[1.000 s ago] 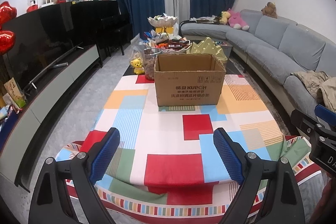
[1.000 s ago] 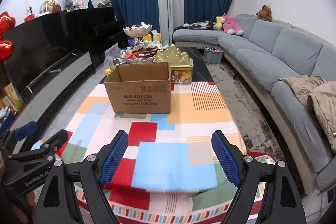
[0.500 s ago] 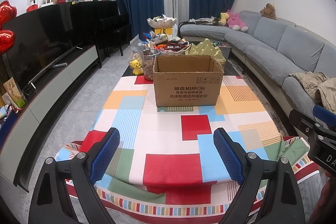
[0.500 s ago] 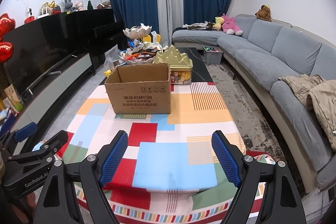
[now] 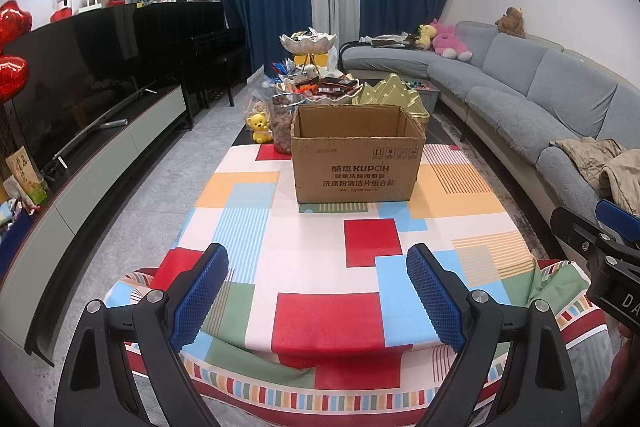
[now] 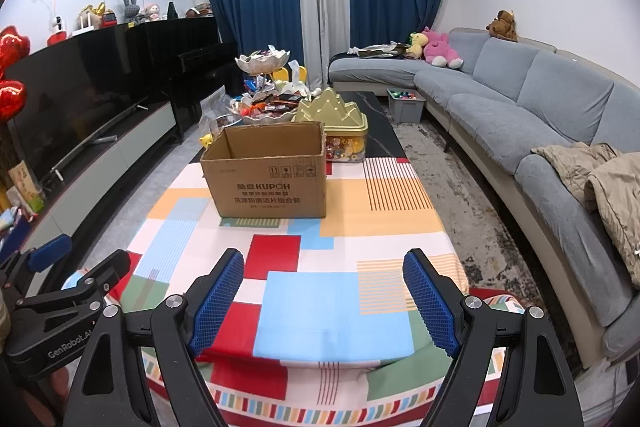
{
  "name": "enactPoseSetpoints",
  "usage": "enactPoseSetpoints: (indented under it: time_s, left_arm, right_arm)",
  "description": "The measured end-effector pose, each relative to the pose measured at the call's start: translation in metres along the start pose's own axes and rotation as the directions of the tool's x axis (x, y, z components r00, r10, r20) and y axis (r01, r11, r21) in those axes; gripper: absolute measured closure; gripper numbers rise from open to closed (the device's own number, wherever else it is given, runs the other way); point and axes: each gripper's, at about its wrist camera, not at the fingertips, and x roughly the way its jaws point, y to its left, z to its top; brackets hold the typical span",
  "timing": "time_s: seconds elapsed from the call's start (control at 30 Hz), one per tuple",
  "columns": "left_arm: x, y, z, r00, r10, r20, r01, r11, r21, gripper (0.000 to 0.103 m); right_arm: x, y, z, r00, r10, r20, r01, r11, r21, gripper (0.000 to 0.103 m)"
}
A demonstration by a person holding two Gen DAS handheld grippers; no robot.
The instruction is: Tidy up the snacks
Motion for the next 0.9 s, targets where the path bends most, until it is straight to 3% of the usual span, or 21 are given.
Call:
enactPoseSetpoints:
  time_s: [0.9]
  left_arm:
    - [-0.0013, -0.0001, -0.0001, 1.0, 0.002, 0.004, -0.002, 1.0, -0.001, 0.008]
  right_arm:
    - [0.0008, -0.0007, -0.0011, 1.0, -0.001, 0.003, 0.001, 1.0, 0.0, 0.02]
